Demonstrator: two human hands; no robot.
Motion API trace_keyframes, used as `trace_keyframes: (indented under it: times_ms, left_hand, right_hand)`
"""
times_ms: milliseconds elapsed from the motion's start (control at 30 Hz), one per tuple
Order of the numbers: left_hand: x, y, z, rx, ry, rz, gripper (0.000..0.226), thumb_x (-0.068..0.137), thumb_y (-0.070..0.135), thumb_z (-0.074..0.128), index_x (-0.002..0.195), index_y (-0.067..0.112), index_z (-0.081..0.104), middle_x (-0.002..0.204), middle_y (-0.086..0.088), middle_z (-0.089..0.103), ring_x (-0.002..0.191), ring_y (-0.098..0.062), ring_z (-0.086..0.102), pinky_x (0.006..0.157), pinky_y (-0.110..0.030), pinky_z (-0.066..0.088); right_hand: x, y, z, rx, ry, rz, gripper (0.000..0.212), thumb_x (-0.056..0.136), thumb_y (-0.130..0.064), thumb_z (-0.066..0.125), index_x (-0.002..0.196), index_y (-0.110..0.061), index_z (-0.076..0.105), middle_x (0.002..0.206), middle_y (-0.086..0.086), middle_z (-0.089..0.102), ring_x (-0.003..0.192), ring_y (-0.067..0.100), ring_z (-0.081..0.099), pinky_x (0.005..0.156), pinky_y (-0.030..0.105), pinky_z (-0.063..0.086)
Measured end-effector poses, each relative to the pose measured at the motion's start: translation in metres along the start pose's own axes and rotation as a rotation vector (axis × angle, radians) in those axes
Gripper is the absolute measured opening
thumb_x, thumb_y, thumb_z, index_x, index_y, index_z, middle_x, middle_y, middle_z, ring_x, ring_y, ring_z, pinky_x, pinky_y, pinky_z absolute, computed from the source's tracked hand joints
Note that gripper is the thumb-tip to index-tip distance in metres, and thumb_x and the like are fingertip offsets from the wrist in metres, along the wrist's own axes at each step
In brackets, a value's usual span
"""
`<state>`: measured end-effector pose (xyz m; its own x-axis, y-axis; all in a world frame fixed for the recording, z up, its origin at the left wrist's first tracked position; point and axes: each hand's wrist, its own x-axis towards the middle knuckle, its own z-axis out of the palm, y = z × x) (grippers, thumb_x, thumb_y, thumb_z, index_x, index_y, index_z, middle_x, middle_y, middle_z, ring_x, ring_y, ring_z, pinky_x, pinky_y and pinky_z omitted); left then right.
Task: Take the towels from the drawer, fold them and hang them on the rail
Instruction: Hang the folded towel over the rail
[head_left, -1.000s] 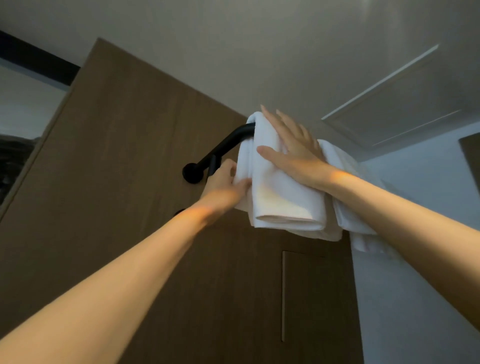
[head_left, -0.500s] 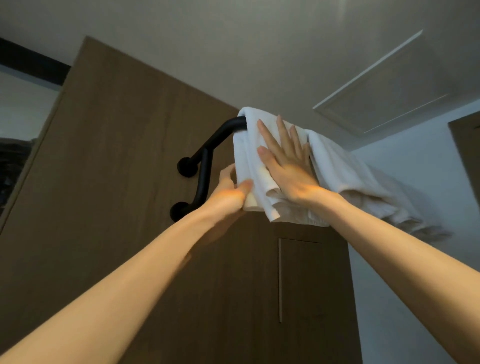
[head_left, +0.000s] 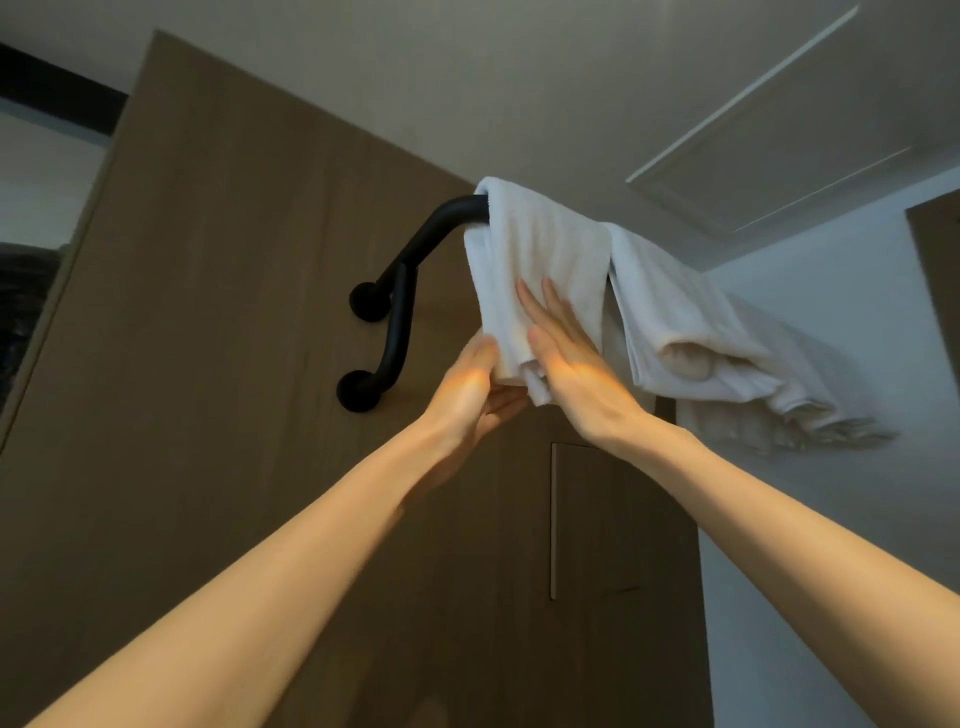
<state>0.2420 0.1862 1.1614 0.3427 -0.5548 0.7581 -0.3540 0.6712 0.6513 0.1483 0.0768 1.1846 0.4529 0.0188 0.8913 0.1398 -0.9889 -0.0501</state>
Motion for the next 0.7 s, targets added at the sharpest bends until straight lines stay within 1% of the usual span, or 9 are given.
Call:
trace_keyframes:
  times_ms: [233, 300, 367, 400, 433, 500, 567, 633, 700]
  left_hand:
    - [-0.031, -0.001, -0.027, 0.259, 0.037, 0.019, 0.041, 0.102, 0.035, 0.040, 0.142, 0.040, 0.038, 0.138, 0.004, 0.053, 0.127, -0.015, 0.051, 0.103, -0.034, 0.041]
    - [-0.046, -0.001, -0.037, 0.361, 0.003, 0.070, 0.040, 0.101, 0.033, 0.042, 0.141, 0.039, 0.040, 0.137, 0.009, 0.054, 0.126, -0.007, 0.049, 0.101, -0.020, 0.041]
    - [-0.063, -0.004, -0.047, 0.477, 0.000, 0.119, 0.038, 0.101, 0.031, 0.044, 0.137, 0.040, 0.045, 0.131, 0.017, 0.057, 0.121, 0.005, 0.050, 0.088, -0.002, 0.039]
    - [-0.072, -0.009, -0.053, 0.536, 0.010, 0.135, 0.037, 0.100, 0.031, 0.045, 0.135, 0.040, 0.047, 0.130, 0.020, 0.057, 0.120, 0.009, 0.049, 0.087, 0.000, 0.038]
    - [-0.080, -0.015, -0.058, 0.603, 0.022, 0.147, 0.036, 0.099, 0.032, 0.047, 0.134, 0.041, 0.049, 0.131, 0.022, 0.056, 0.120, 0.010, 0.048, 0.092, -0.002, 0.038]
    - [-0.096, -0.030, -0.065, 0.778, 0.045, 0.154, 0.037, 0.097, 0.036, 0.049, 0.133, 0.043, 0.050, 0.135, 0.023, 0.053, 0.123, 0.005, 0.047, 0.105, -0.018, 0.038]
    - [-0.114, -0.046, -0.068, 0.932, 0.047, 0.139, 0.037, 0.096, 0.041, 0.048, 0.133, 0.046, 0.049, 0.136, 0.024, 0.050, 0.117, -0.001, 0.052, 0.100, -0.028, 0.043]
    - [-0.133, -0.061, -0.068, 1.044, 0.024, 0.127, 0.039, 0.096, 0.043, 0.047, 0.135, 0.046, 0.048, 0.137, 0.026, 0.049, 0.111, -0.003, 0.053, 0.090, -0.027, 0.045]
    - [-0.155, -0.078, -0.066, 1.139, -0.010, 0.121, 0.041, 0.097, 0.043, 0.044, 0.137, 0.043, 0.046, 0.140, 0.025, 0.047, 0.122, 0.002, 0.047, 0.091, -0.026, 0.045]
  right_hand:
    - [-0.045, -0.004, -0.016, -0.116, -0.012, 0.000, 0.054, 0.100, -0.046, 0.041, 0.149, -0.050, 0.019, 0.159, -0.021, 0.012, 0.146, 0.002, 0.014, 0.116, 0.033, 0.024]
    - [-0.063, -0.007, -0.018, -0.172, 0.055, -0.019, 0.056, 0.099, -0.040, 0.047, 0.150, -0.044, 0.024, 0.157, -0.021, 0.022, 0.144, -0.002, 0.019, 0.113, 0.027, 0.027]
    - [-0.085, -0.011, -0.016, -0.213, 0.132, -0.035, 0.055, 0.097, -0.035, 0.050, 0.148, -0.040, 0.031, 0.153, -0.020, 0.030, 0.141, -0.004, 0.023, 0.108, 0.019, 0.027]
    - [-0.096, -0.013, -0.014, -0.225, 0.153, -0.036, 0.053, 0.097, -0.033, 0.051, 0.147, -0.038, 0.034, 0.151, -0.020, 0.033, 0.140, -0.004, 0.025, 0.106, 0.016, 0.026]
    - [-0.107, -0.014, -0.011, -0.234, 0.156, -0.030, 0.052, 0.097, -0.032, 0.051, 0.146, -0.037, 0.036, 0.150, -0.020, 0.034, 0.139, -0.005, 0.025, 0.106, 0.015, 0.025]
    - [-0.129, -0.015, -0.002, -0.247, 0.120, 0.001, 0.051, 0.097, -0.032, 0.052, 0.145, -0.037, 0.038, 0.148, -0.021, 0.037, 0.138, -0.007, 0.026, 0.111, 0.022, 0.029]
    - [-0.150, -0.015, 0.010, -0.264, 0.063, 0.040, 0.049, 0.098, -0.035, 0.051, 0.145, -0.037, 0.038, 0.148, -0.022, 0.038, 0.137, -0.006, 0.027, 0.112, 0.035, 0.035]
    - [-0.172, -0.016, 0.024, -0.296, 0.004, 0.070, 0.048, 0.097, -0.040, 0.047, 0.145, -0.037, 0.039, 0.148, -0.021, 0.038, 0.137, -0.004, 0.029, 0.111, 0.039, 0.038]
    - [-0.195, -0.018, 0.037, -0.319, -0.049, 0.107, 0.050, 0.094, -0.045, 0.043, 0.143, -0.038, 0.040, 0.148, -0.019, 0.040, 0.137, -0.001, 0.031, 0.112, 0.039, 0.038]
